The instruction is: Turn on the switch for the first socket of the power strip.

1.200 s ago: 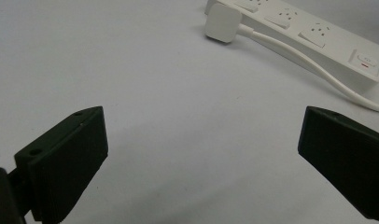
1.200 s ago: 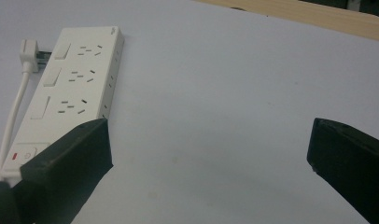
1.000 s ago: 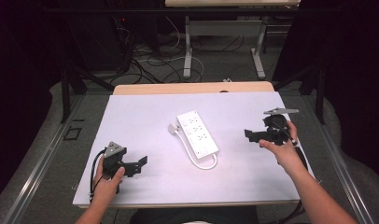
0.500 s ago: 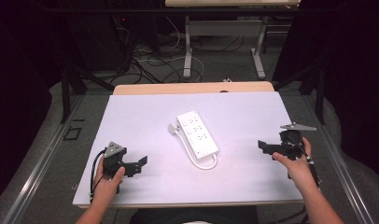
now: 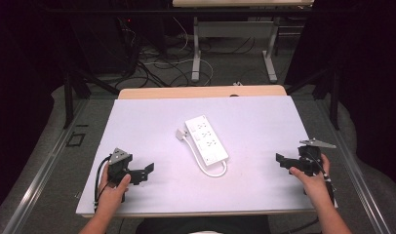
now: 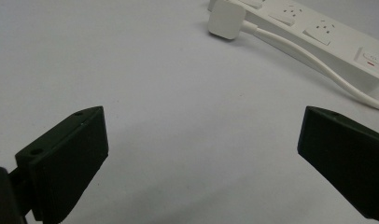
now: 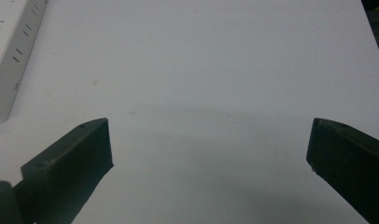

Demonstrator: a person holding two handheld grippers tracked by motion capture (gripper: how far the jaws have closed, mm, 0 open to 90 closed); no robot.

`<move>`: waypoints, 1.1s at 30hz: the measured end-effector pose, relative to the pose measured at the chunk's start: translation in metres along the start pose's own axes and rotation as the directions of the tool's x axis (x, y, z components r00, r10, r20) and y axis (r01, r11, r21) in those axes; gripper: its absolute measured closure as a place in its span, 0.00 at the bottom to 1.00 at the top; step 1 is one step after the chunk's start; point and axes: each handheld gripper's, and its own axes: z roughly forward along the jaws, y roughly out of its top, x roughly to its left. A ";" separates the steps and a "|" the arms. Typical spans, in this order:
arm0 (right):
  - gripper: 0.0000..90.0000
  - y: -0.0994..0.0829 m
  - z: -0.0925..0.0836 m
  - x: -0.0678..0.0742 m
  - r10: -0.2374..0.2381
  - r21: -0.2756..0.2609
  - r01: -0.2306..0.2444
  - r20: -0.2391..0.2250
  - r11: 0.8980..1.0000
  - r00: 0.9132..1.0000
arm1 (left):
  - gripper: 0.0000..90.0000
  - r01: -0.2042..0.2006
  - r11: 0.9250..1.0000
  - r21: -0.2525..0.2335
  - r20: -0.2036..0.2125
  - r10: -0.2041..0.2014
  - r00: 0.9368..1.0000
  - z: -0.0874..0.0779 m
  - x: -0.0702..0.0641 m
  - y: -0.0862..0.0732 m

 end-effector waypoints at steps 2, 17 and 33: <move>0.00 -0.003 0.002 -0.001 0.002 -0.002 -0.002 0.000 1.000 1.000 | 0.02 0.000 1.000 0.000 0.000 0.000 1.000 0.000 0.000 0.000; 0.01 -0.020 0.011 -0.010 0.039 0.012 -0.039 0.042 0.999 0.998 | 0.02 -0.010 1.000 0.007 0.013 0.009 1.000 0.000 -0.001 0.001; 0.01 -0.023 0.020 0.003 -0.004 0.049 0.004 0.009 0.999 1.000 | 0.02 -0.015 1.000 0.011 0.017 0.015 1.000 0.000 -0.001 0.001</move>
